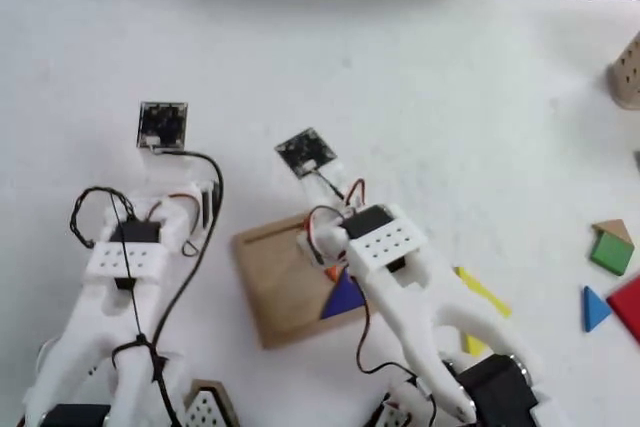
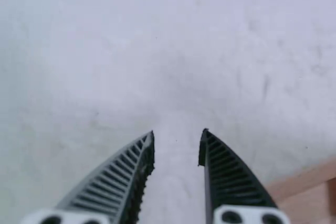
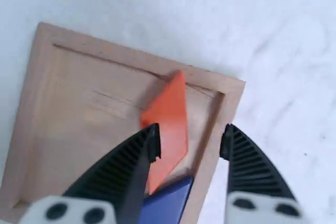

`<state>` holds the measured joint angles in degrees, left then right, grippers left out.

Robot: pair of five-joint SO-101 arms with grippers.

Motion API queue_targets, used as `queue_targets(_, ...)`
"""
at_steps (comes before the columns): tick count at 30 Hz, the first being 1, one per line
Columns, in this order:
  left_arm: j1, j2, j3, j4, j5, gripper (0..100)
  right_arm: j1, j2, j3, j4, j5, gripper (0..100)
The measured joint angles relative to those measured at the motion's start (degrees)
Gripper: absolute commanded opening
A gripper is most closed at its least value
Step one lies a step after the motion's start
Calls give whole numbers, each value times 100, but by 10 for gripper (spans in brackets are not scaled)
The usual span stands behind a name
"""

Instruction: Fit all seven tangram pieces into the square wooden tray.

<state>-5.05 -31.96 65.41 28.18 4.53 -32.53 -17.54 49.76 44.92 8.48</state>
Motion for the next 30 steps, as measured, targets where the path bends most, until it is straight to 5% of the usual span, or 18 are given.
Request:
queue_targets(7,167,0,0,0,9,155,501,-246,-141,668,-44,176)
queue_targets(12,941,0,132,0,9,153,1916,-730,-211,1275,-70,149)
queue_targets(16,1424,0,246,0,9,84,2857,-853,53,1327,-70,8)
queue_targets(21,2048,0,273,0,9,25,3851,-862,88,1327,-70,17)
queue_targets(30,2690,0,299,0,9,23,4598,-870,193,1327,-70,19)
